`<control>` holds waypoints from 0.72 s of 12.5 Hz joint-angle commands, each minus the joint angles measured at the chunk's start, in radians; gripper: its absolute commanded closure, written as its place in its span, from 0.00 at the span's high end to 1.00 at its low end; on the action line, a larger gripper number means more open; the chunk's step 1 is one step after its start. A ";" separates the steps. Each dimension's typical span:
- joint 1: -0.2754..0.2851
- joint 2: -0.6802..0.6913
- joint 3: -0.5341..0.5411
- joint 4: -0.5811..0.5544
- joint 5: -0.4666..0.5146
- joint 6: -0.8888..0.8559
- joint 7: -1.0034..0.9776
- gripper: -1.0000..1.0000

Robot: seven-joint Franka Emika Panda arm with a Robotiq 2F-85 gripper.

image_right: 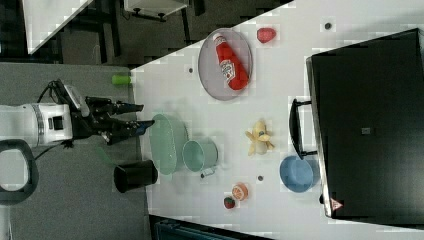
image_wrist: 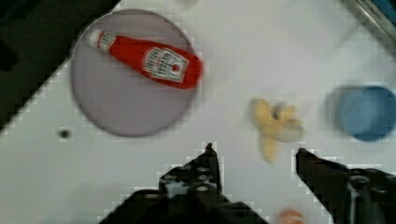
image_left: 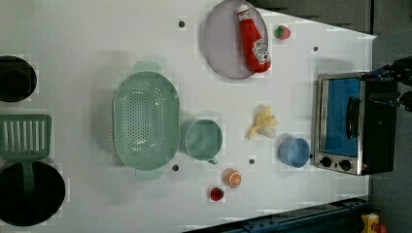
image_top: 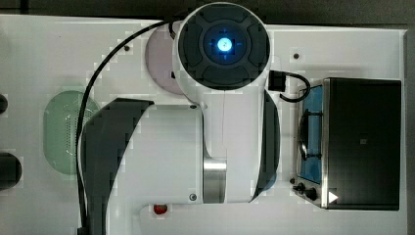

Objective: Pick Banana and place it in mug.

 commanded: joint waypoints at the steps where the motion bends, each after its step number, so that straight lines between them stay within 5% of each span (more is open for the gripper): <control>1: -0.012 -0.315 -0.049 -0.174 -0.028 -0.158 0.035 0.79; 3: -0.012 -0.313 -0.049 -0.177 -0.028 -0.158 0.035 1.00; 9: -0.011 -0.256 -0.048 -0.355 -0.028 0.047 -0.046 1.00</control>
